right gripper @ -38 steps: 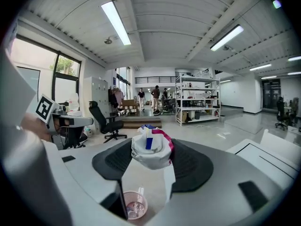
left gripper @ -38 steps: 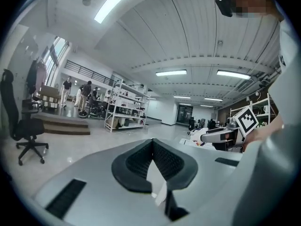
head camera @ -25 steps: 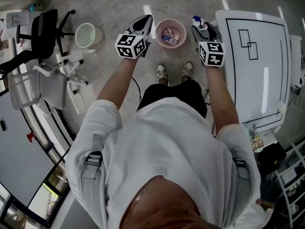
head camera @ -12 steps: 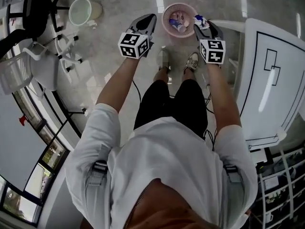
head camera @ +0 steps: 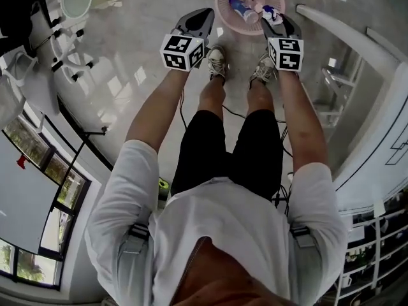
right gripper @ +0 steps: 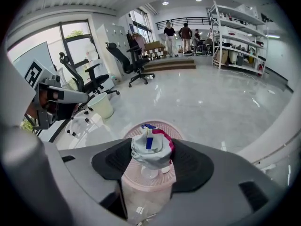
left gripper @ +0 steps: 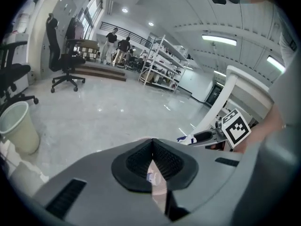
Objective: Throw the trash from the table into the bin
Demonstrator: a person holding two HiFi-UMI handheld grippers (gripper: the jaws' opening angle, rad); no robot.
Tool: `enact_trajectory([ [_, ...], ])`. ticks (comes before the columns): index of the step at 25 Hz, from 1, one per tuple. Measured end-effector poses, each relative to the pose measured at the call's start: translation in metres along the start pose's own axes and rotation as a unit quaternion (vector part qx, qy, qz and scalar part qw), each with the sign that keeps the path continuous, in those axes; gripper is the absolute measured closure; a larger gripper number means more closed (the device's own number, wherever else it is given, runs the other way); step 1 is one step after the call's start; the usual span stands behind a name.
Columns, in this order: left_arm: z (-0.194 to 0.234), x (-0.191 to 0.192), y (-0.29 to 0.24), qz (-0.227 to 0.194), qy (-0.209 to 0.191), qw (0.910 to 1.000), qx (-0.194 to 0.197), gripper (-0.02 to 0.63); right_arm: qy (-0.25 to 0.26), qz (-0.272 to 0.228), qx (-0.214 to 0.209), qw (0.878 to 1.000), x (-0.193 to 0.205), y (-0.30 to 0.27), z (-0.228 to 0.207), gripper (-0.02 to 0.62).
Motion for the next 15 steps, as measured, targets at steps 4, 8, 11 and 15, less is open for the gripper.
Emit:
enact_trajectory([
  [4,0.019,0.039,-0.044,0.014,0.005,0.9999,-0.003,0.597,0.009,0.007,-0.001,1.000,0.027,-0.052,-0.012,0.336],
  [8,0.029,0.065,-0.076,0.026,0.008,0.9996,-0.003,0.597,0.024,0.023,-0.008,0.999,0.048,-0.092,-0.019,0.336],
  [11,0.030,0.077,-0.091,0.037,0.011,0.9993,0.001,0.597,0.029,0.034,-0.017,0.999,0.060,-0.112,-0.021,0.315],
  [15,0.026,0.084,-0.093,0.038,0.010,0.9992,0.005,0.597,0.025,0.032,-0.018,0.999,0.065,-0.115,-0.020,0.262],
])
Point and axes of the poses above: the fingertips, and each gripper's own axes: y backward along the fingers, z to its left, x out of its underside, the point moved 6 cm from there along y, backward along the fingers, and after that the axes turned 8 degrees about z, right-handed, at the moved point
